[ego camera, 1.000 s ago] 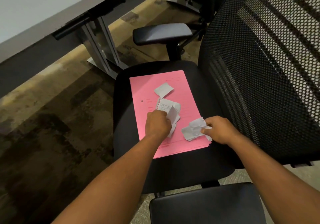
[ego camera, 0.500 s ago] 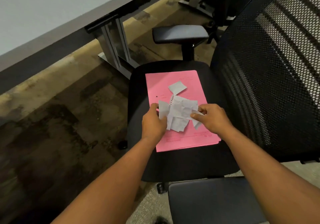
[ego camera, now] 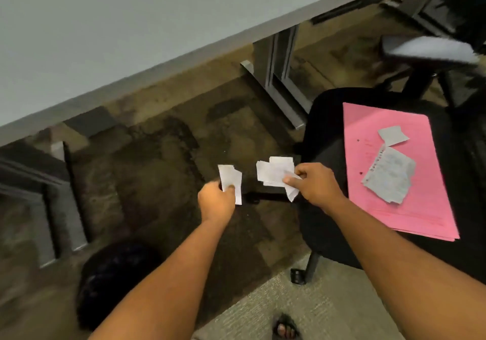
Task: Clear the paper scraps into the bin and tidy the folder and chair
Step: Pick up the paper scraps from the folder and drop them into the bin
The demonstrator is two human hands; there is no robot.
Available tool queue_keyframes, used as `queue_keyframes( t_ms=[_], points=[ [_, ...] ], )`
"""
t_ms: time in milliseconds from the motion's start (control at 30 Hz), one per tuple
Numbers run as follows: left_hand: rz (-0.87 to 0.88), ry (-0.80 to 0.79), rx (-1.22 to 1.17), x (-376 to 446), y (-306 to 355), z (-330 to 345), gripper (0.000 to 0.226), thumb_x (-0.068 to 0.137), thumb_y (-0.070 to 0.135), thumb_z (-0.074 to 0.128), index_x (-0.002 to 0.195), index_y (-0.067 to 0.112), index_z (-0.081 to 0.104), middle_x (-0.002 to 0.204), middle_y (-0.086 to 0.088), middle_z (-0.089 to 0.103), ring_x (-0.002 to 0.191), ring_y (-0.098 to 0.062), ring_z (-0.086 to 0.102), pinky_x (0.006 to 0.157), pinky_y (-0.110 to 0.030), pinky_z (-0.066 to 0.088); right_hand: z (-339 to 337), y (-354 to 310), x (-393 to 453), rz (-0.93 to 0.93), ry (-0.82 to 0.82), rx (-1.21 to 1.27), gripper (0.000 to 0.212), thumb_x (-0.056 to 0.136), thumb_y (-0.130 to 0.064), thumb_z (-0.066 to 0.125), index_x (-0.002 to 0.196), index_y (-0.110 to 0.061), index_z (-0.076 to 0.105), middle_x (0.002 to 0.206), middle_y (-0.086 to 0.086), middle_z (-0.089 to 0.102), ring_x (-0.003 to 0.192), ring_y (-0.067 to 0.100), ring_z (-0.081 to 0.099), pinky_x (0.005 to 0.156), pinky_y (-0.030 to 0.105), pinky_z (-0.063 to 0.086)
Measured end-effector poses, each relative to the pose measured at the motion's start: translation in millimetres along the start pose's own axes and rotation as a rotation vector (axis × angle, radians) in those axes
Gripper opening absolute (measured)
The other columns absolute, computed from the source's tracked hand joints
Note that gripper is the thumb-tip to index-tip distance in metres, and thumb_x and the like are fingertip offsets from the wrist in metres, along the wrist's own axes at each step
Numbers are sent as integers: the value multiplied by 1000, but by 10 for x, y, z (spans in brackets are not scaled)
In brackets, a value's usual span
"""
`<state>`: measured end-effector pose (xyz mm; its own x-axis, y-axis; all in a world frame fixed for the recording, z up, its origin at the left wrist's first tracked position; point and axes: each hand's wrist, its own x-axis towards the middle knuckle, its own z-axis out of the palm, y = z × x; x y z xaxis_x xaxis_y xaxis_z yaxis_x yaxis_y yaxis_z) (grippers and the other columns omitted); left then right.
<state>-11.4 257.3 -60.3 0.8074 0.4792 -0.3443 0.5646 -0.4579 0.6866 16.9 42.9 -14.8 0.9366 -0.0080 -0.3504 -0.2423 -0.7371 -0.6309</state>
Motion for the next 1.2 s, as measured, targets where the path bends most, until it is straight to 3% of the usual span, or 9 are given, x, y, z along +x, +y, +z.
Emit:
queue_keyframes(
  t_ms=[200,433,600,700,767,867,1000,1067,1200],
  points=[
    [-221,71,-54,281,-1403,-866,27,88,23,62,111,10,67,108,-12,70,99,-30,65,86,-34,52,1369,-675,5,-32,-169,-46,25,82,-35,75,72,-13,68,65,-1,62,65,19,58,51,28,36],
    [-391,175,32,346,-2762,-1631,31,90,25,58,114,6,66,117,-17,66,109,-35,60,82,-31,40,2815,-1216,-131,-21,-388,-175,49,87,-42,68,124,-9,64,129,10,64,116,27,58,83,23,33],
    [-536,215,-2,389,-3705,-1915,29,89,25,58,109,7,67,112,-17,68,103,-36,63,82,-35,47,3892,-1493,-346,-48,-577,-273,31,92,-38,63,109,-12,66,109,16,67,98,30,64,86,28,44],
    [-624,239,-59,368,-4209,-1944,33,90,22,57,117,4,63,120,-19,64,110,-38,59,90,-37,47,4595,-1501,-515,-5,-705,-164,11,96,-19,59,89,-17,51,73,9,52,53,17,51,51,22,44],
    [-652,259,-65,367,-4456,-1937,37,89,22,60,120,2,62,124,-21,62,113,-37,57,91,-35,43,4988,-1461,-615,58,-746,-148,28,96,-13,58,75,-18,41,66,9,43,46,17,50,46,24,40],
    [-689,241,-71,369,-4774,-1906,38,88,27,62,115,0,64,120,-21,65,110,-36,59,83,-33,42,5521,-1372,-785,65,-744,-188,17,88,-17,69,86,-6,55,88,24,63,79,35,66,71,41,55],
    [-765,263,-185,287,-5004,-1803,49,85,27,69,125,0,58,125,-16,64,114,-31,60,88,-33,45,5952,-1268,-937,95,-666,-91,28,83,-25,76,85,-5,57,86,17,64,69,28,66,43,27,47],
    [-743,266,-127,195,-5065,-1730,39,85,25,67,116,1,63,120,-16,66,111,-31,61,77,-28,41,6044,-1207,-936,66,-662,-88,29,87,-33,69,85,-4,63,90,18,73,72,32,72,53,29,55],
    [-694,205,-43,6,-5083,-1585,42,90,25,61,126,5,59,130,-14,61,116,-32,57,81,-26,41,5950,-1058,-946,131,-692,65,50,89,-29,68,131,-5,55,127,14,62,88,26,71,68,35,61]
  ],
)
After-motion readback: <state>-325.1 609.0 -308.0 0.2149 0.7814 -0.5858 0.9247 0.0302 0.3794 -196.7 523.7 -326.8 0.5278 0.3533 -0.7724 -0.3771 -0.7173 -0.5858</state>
